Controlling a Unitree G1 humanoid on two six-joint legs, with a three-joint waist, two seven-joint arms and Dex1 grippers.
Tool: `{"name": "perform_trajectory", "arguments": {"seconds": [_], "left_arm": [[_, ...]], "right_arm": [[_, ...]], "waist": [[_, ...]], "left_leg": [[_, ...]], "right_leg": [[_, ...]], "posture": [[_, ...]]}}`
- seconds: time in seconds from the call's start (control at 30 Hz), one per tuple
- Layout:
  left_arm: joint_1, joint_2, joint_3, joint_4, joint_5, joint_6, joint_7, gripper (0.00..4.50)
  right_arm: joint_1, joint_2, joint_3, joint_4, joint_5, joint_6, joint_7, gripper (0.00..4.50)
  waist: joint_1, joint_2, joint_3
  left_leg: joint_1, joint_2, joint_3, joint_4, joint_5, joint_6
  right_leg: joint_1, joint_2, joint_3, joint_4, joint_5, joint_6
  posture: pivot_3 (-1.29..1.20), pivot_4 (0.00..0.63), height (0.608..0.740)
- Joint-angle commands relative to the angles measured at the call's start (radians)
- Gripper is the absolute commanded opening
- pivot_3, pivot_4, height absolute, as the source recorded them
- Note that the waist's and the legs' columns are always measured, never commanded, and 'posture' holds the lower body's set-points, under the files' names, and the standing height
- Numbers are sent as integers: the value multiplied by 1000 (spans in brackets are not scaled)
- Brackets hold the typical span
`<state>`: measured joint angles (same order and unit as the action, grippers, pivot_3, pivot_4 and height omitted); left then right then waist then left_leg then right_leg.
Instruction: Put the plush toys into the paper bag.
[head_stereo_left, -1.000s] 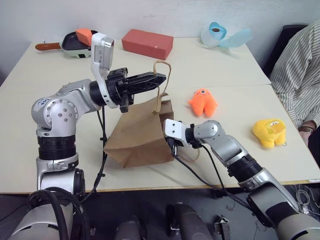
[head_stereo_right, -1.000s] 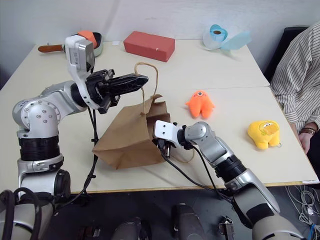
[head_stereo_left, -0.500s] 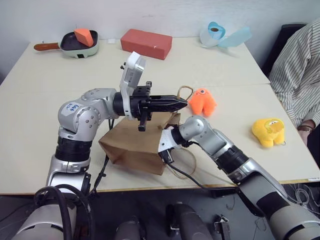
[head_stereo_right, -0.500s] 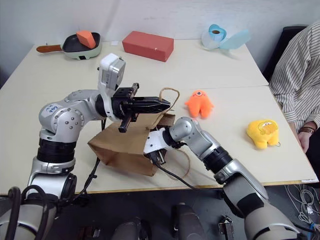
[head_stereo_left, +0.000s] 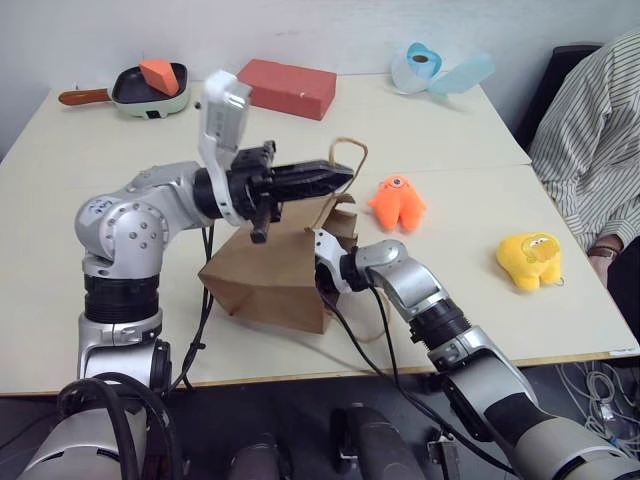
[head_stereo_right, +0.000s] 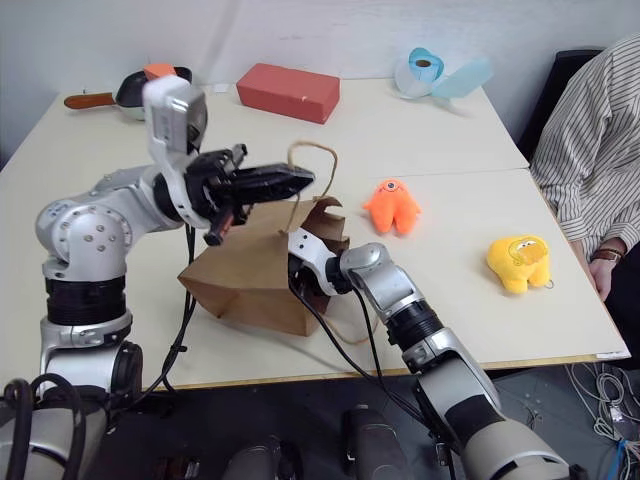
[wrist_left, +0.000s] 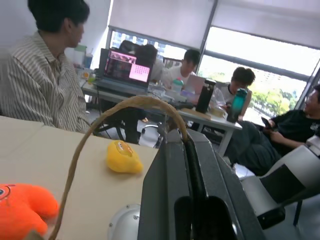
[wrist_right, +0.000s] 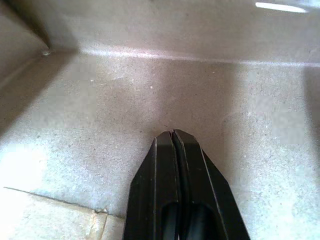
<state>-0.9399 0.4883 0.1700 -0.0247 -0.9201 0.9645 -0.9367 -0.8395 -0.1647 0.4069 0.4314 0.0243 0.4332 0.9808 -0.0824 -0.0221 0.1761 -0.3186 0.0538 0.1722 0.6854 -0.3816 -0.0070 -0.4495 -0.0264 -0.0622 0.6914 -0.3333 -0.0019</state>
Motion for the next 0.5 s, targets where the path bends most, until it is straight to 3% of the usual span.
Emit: {"name": "perform_trajectory", "arguments": {"seconds": [0.03, 0.23, 0.37, 0.5], "left_arm": [[-42, 3, 44, -9, -48, 11, 30, 0], [-24, 4, 28, -23, -40, 4, 37, 0], [20, 28, -35, -55, 10, -20, -6, 0], [60, 36, -73, -70, 40, -48, -31, 0]], "right_arm": [[26, -34, 26, 12, -58, 17, -33, 37], [62, -81, 6, -87, -44, 58, -43, 37], [108, -99, -85, -278, 48, 94, -49, 37], [169, -155, -203, -545, 187, 274, -36, 37]], "waist": [[1, 0, 0], [8, 0, 0], [23, 0, 0], [27, 0, 0]], "left_leg": [[1, 0, 0, 0, 0, 0], [1, 0, -1, 0, 0, 0], [0, -1, -2, -1, 0, 0], [-3, -1, -2, -1, 0, 0]], "right_leg": [[2, 0, 0, 0, 0, 0], [2, 0, 0, -1, 0, 0], [2, 0, 0, -3, 0, 0], [-2, 0, 0, -3, 0, 0]], "posture": [[0, 150, 740], [0, 150, 740], [0, 150, 740], [0, 150, 740]]}}
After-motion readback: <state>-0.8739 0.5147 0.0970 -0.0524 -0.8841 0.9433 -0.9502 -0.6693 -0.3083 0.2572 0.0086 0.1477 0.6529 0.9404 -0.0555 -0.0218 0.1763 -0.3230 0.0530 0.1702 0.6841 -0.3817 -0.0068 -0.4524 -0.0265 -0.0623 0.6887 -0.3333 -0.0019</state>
